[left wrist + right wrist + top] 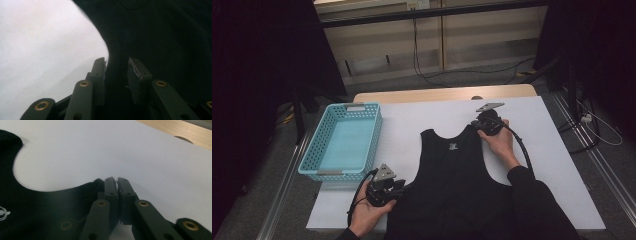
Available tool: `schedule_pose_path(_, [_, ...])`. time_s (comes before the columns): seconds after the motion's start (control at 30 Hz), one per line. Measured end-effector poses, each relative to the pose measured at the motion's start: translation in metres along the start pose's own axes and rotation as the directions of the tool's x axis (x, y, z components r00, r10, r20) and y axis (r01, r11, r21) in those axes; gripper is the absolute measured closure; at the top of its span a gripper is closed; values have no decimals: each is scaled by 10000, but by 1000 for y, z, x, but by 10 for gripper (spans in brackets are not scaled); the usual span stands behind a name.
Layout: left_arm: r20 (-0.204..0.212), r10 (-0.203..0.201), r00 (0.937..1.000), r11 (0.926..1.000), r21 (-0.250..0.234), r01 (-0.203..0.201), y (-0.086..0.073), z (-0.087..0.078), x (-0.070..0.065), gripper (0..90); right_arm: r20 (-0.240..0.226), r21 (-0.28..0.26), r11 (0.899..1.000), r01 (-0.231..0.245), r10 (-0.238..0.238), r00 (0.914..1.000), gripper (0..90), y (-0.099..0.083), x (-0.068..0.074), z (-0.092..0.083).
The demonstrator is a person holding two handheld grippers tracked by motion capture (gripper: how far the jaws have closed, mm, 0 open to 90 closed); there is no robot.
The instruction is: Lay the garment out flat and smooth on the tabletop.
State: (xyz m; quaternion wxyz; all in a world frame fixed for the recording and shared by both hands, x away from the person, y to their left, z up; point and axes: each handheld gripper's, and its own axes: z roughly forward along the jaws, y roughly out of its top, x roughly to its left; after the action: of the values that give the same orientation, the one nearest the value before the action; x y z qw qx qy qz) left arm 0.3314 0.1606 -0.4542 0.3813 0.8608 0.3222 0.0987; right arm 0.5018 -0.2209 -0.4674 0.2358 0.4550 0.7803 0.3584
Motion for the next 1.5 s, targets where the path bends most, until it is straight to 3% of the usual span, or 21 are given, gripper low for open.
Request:
schedule_pose_path(0.07, [28, 59, 10000, 9998, 183, -60, 0, 5, -1, 667, -139, -196, 9996, -191, 188, 9997, 811, -2, -1, -2])
schedule_pose_path(0.13, [-235, 224, 9995, 9990, 395, -215, 1, 8, -3, 668, -98, -203, 9994, -279, 277, 9996, 732, -3, -1, -5])
schedule_pose_path(0.17, [-28, 307, 9995, 9984, 470, -305, 2, 7, -3, 719, -72, -245, 9993, -267, 265, 9996, 716, -4, -2, -8])
schedule_pose_path(0.2, [-64, 241, 9997, 9985, 501, -237, 3, 7, -3, 854, -115, -315, 9990, -319, 316, 9994, 690, -5, -2, -12])
schedule_pose_path(0.27, [-175, 320, 9993, 9978, 595, -309, 4, 6, -4, 869, -89, -426, 9987, -276, 272, 9996, 664, -5, -3, -18])
schedule_pose_path(0.3, [-609, 432, 9972, 9977, 549, -399, 4, 5, -5, 874, -110, -441, 9986, -307, 302, 9995, 656, -5, -3, -21])
schedule_pose_path(0.5, [-656, -286, 9974, 9991, 286, 305, 4, 1, 11, 877, -312, -647, 9978, -116, 96, 9995, 632, -12, 0, -46])
schedule_pose_path(0.6, [-499, -267, 9984, 9994, 197, 278, 3, 2, 10, 866, -386, -764, 9969, -197, 168, 9991, 612, -19, 0, -59])
schedule_pose_path(0.67, [-760, -293, 9967, 9994, 161, 306, 3, 2, 11, 795, -493, -880, 9959, -218, 176, 9986, 595, -24, 2, -69])
schedule_pose_path(0.7, [-910, -341, 9953, 9993, 122, 354, 3, 1, 12, 700, -572, -999, 9947, -230, 173, 9982, 586, -26, 2, -75])
schedule_pose_path(0.8, [-774, -513, 9957, 9986, -136, 504, 3, -2, 15, 611, -746, -1182, 9926, -283, 195, 9970, 553, -32, 6, -88])
schedule_pose_path(1.03, [-659, 254, 9975, 9985, -464, -284, 7, 1, 6, 413, -1046, -1312, 9913, -95, -43, 9945, 498, -47, 20, -111])
schedule_pose_path(1.13, [-634, 271, 9976, 9962, -806, -322, 11, 3, 6, 304, -1136, -1384, 9904, -17, -142, 9934, 482, -50, 24, -118])
schedule_pose_path(1.33, [-665, 196, 9976, 9940, -1059, -266, 24, 12, 8, 123, -1188, -1358, 9905, -214, 52, 9929, 455, -51, 21, -114])
schedule_pose_path(1.5, [-841, 108, 9964, 9886, -1488, -233, 41, 17, 15, 141, -1389, -1194, 9927, -155, -12, 9903, 404, -51, 21, -106])
